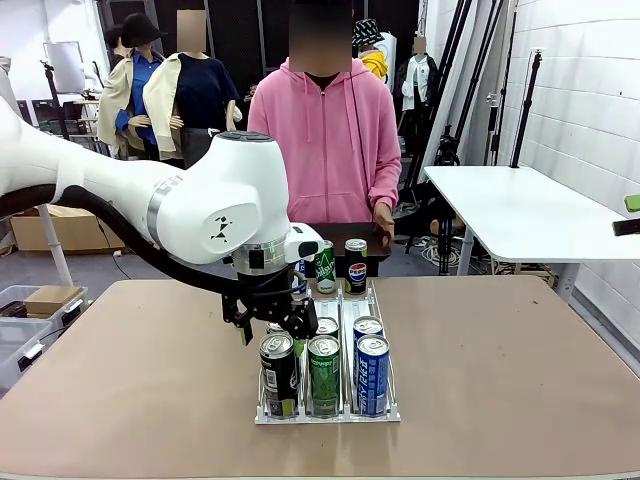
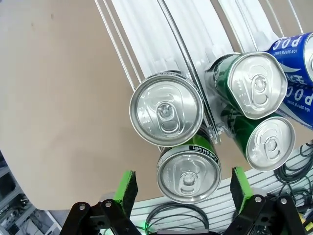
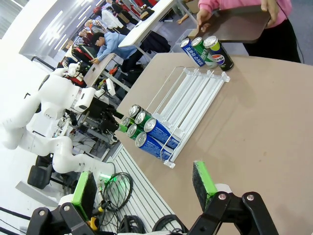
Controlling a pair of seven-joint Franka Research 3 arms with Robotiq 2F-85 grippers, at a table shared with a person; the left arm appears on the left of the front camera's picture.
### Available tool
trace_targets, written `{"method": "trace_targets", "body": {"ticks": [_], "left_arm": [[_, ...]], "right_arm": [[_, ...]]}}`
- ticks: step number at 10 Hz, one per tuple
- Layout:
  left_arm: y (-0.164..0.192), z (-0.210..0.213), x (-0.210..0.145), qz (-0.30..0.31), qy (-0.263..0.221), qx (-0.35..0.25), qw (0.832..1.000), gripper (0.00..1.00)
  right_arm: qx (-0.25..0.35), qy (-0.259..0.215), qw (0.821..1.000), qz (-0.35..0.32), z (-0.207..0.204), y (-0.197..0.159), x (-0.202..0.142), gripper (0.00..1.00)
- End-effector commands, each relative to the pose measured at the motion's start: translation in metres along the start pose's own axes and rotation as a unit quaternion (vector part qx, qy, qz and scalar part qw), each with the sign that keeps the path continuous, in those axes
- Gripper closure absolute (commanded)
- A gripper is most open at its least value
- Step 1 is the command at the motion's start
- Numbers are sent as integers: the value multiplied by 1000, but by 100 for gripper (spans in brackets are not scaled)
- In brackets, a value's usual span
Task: Retrieve and hand over the desired beverage to the person.
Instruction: Pick up a can of the same type that the person held from the Automatic Can Dispenser.
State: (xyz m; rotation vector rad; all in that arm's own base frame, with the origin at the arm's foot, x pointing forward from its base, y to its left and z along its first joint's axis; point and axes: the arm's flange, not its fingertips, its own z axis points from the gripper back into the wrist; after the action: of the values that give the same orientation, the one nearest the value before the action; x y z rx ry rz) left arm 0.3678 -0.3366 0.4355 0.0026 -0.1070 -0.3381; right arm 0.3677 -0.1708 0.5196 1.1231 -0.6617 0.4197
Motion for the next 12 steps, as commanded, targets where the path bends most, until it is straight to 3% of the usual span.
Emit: {"method": "trace_targets", "body": {"ticks": [1,12], "left_arm": [[0,2,4,14,10,-3,1000,0],[0,-25,10,4,44,-32,998,3]], "right_arm": [[6,-2,1000,7,0,-1,0,0],[6,-2,1000,7,0,-1,0,0]]}}
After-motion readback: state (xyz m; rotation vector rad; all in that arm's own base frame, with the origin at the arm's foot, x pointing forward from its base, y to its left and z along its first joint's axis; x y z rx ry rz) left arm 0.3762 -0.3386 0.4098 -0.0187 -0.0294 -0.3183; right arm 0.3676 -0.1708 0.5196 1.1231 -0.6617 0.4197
